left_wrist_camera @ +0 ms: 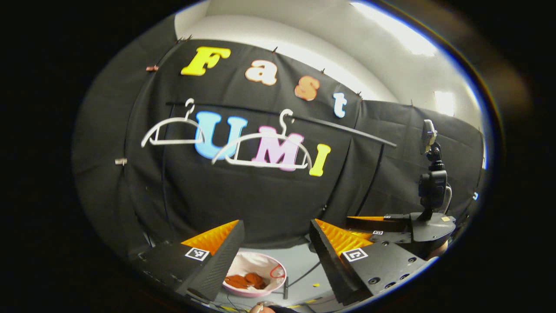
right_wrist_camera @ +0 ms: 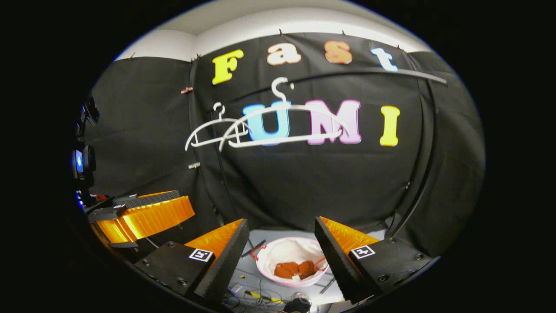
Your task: Grasp the clothes on the hanger with both hands and then place them into the laundry hamper below.
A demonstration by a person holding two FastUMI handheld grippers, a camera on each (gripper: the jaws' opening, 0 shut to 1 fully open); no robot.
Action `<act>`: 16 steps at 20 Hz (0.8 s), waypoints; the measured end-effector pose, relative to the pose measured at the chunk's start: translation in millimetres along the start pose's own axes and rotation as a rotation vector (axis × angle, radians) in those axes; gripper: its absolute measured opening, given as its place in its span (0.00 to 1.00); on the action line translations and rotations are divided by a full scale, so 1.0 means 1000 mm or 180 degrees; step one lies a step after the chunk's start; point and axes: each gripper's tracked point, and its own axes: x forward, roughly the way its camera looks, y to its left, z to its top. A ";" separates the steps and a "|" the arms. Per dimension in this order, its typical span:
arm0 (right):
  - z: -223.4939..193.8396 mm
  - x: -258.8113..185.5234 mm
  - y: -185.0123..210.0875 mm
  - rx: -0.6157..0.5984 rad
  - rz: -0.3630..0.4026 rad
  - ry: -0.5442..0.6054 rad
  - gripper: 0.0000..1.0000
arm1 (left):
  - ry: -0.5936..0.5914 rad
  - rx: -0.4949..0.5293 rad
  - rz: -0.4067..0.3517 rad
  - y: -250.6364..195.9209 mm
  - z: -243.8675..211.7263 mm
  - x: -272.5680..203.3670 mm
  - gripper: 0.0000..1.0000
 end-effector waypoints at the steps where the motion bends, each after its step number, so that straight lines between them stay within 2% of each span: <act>1: 0.021 -0.012 0.002 -0.0022 -0.0019 -0.0173 0.99 | -0.0125 0.0062 -0.0023 -0.006 0.016 -0.006 0.92; 2: 0.035 -0.021 0.002 -0.0034 -0.0053 -0.0310 0.98 | -0.0231 0.0108 -0.0052 -0.011 0.028 -0.012 0.95; 3: 0.046 -0.029 0.001 -0.0039 -0.0099 -0.0436 1.00 | -0.0307 0.0140 -0.0079 -0.015 0.038 -0.015 0.92; 4: 0.057 -0.036 0.000 -0.0030 -0.0135 -0.0529 0.98 | -0.0371 0.0175 -0.0104 -0.019 0.045 -0.017 0.99; 5: 0.066 -0.045 -0.001 -0.0010 -0.0158 -0.0608 0.94 | -0.0432 0.0224 -0.0105 -0.021 0.051 -0.021 0.92; 6: 0.076 -0.052 -0.003 0.0019 -0.0183 -0.0707 0.96 | -0.0518 0.0278 -0.0104 -0.020 0.062 -0.025 0.95; 7: 0.084 -0.059 -0.004 0.0033 -0.0199 -0.0781 0.98 | -0.0576 0.0318 -0.0114 -0.023 0.071 -0.026 0.92; 8: 0.090 -0.065 -0.007 0.0031 -0.0227 -0.0836 1.00 | -0.0597 0.0333 -0.0114 -0.024 0.074 -0.024 0.98; 9: 0.098 -0.071 -0.009 0.0026 -0.0248 -0.0914 1.00 | -0.0622 0.0337 -0.0115 -0.026 0.077 -0.024 0.92; 15: 0.134 -0.096 -0.020 -0.0094 -0.0262 -0.1281 0.94 | -0.0732 0.0370 -0.0090 -0.046 0.089 -0.032 0.95; 16: 0.138 -0.098 -0.027 -0.0130 -0.0292 -0.1317 0.98 | -0.0762 0.0362 -0.0072 -0.048 0.091 -0.032 0.95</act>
